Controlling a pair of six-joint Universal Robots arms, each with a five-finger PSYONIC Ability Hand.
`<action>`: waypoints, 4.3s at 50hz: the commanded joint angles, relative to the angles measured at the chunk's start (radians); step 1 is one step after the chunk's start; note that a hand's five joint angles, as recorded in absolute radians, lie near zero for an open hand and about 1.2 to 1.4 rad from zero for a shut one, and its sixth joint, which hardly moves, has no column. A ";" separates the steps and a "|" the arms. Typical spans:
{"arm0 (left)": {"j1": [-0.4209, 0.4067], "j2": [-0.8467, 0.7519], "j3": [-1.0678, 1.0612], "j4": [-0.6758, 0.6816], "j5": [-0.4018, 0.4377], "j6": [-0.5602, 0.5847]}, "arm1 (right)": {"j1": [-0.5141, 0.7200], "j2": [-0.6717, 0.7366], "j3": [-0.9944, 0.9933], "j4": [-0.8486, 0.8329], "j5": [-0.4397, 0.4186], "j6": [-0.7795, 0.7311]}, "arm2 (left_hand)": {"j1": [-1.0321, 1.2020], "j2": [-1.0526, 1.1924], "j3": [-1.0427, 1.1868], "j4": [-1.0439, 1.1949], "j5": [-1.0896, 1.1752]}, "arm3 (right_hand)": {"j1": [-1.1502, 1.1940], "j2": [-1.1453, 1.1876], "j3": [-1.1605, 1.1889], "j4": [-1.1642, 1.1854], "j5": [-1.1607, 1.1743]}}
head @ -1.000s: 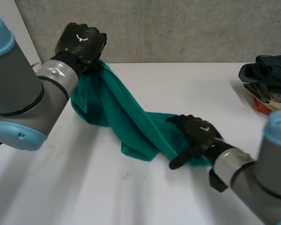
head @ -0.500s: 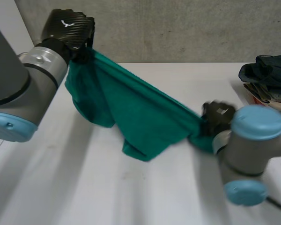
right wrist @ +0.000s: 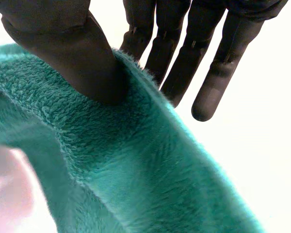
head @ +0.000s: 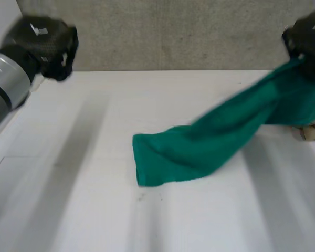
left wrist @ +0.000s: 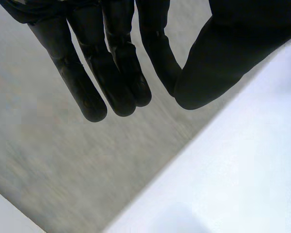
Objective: Fold the laundry.
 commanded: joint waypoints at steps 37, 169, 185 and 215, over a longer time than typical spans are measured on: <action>-0.225 -0.714 0.192 0.249 0.043 -0.213 | 0.252 -0.306 0.031 -0.129 -0.090 0.110 | -0.340 -0.385 -0.380 -0.388 -0.360 | 0.278 0.220 0.206 0.197 0.219; 0.114 0.217 -0.176 0.119 -0.040 -0.064 | -0.132 -0.143 0.143 -0.071 -0.038 -0.060 | 0.243 0.198 0.203 0.195 0.223 | 0.278 0.220 0.206 0.197 0.219; 0.110 -0.265 -0.046 0.077 -0.054 0.150 | -0.003 0.277 0.027 -0.063 0.117 -0.177 | 0.243 0.198 0.203 0.195 0.223 | 0.278 0.220 0.206 0.197 0.219; 0.114 -0.263 0.083 0.798 -0.045 -0.031 | 0.055 0.385 -0.136 -0.974 0.122 0.030 | 0.243 0.198 0.203 0.195 0.223 | 0.278 0.220 0.206 0.197 0.219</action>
